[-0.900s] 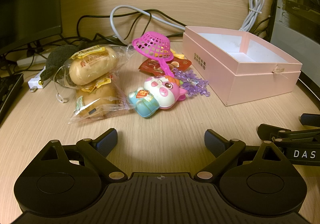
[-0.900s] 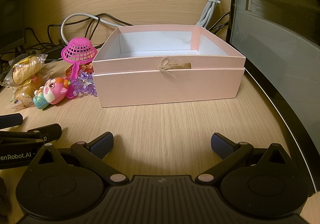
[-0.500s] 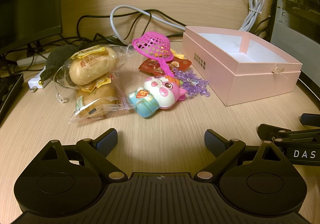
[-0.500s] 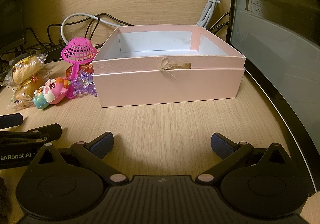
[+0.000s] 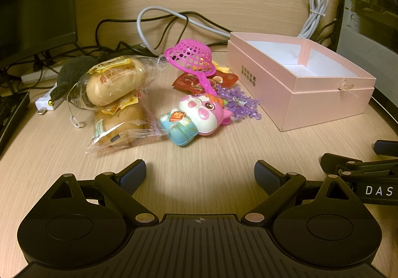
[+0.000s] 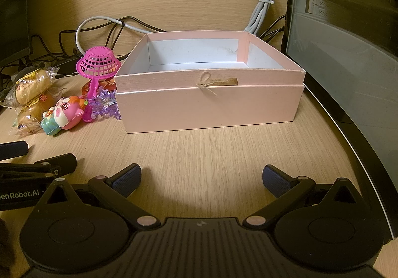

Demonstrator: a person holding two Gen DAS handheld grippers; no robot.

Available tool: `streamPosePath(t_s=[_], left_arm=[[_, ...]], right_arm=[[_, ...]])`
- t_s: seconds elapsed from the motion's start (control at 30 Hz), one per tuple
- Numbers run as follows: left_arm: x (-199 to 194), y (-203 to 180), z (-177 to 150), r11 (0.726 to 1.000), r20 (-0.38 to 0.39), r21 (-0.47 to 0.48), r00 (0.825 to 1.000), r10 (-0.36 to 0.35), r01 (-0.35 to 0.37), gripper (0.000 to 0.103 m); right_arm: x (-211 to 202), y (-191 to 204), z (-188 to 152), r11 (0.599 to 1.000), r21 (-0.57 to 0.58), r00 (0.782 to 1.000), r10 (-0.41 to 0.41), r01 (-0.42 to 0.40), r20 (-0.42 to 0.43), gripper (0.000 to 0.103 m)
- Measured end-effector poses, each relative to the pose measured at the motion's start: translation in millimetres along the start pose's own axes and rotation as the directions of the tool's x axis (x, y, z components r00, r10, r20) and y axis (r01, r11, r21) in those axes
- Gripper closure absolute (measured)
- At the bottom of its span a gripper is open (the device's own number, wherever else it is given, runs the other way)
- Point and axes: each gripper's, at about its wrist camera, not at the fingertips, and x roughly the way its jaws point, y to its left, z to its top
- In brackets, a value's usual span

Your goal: Organize objects

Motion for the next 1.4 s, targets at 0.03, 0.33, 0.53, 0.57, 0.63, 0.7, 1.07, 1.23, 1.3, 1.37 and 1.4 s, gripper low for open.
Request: streamPosePath(t_s=[0.03, 0.33, 0.53, 0.57, 0.63, 0.7, 1.07, 1.23, 1.3, 1.37, 1.4], left_arm=[[0, 0, 0, 1.0, 0.0, 0.0, 1.0, 0.0, 0.0, 0.006], [0, 0, 0, 1.0, 0.0, 0.001, 1.0, 0.0, 0.0, 0.006], [0, 0, 0, 1.0, 0.0, 0.001, 1.0, -0.001, 0.001, 0.006], [0, 0, 0, 1.0, 0.0, 0.001, 1.0, -0.001, 0.001, 0.006], [0, 0, 0, 1.0, 0.0, -0.001, 1.0, 0.002, -0.002, 0.006], [-2, -2, -2, 1.0, 0.002, -0.008, 1.0, 0.014, -0.014, 0.007], [-36, 59, 55, 0.997, 0.166, -0.008, 0.983, 0.076, -0.076, 0.018], [1, 88, 104, 0.986, 0.059, 0.166, 0.998, -0.03, 0.02, 0.018], [22, 91, 113, 0.97, -0.017, 0.233, 0.998, -0.064, 0.066, 0.018], [40, 94, 113, 0.959, -0.087, 0.258, 0.992, -0.095, 0.114, 0.018], [47, 94, 112, 0.956, -0.113, 0.263, 0.988, -0.104, 0.131, 0.018]], right_arm=[[0, 0, 0, 1.0, 0.0, 1.0, 0.0, 0.0, 0.0, 0.0], [0, -1, 0, 1.0, 0.0, 1.0, 0.001, -0.001, 0.0, 0.0], [-1, 0, 1, 1.0, -0.002, 1.0, 0.002, -0.002, 0.0, 0.0], [-1, 0, 1, 1.0, -0.002, 1.0, 0.002, -0.002, 0.0, 0.0], [0, 0, 0, 1.0, -0.002, 1.0, 0.003, -0.003, 0.0, 0.0], [0, 0, 2, 1.0, -0.009, 1.0, 0.015, -0.016, -0.018, 0.0], [-2, 3, 3, 1.0, -0.001, 0.995, 0.004, -0.004, -0.102, 0.0], [0, 3, 6, 1.0, -0.01, 0.989, 0.005, -0.006, -0.145, 0.0], [1, 2, 9, 0.999, -0.027, 0.986, 0.024, -0.029, -0.164, 0.0], [2, 1, 12, 0.998, -0.041, 0.981, 0.039, -0.048, -0.19, 0.0], [1, 0, 13, 0.997, -0.047, 0.976, 0.047, -0.058, -0.211, 0.0]])
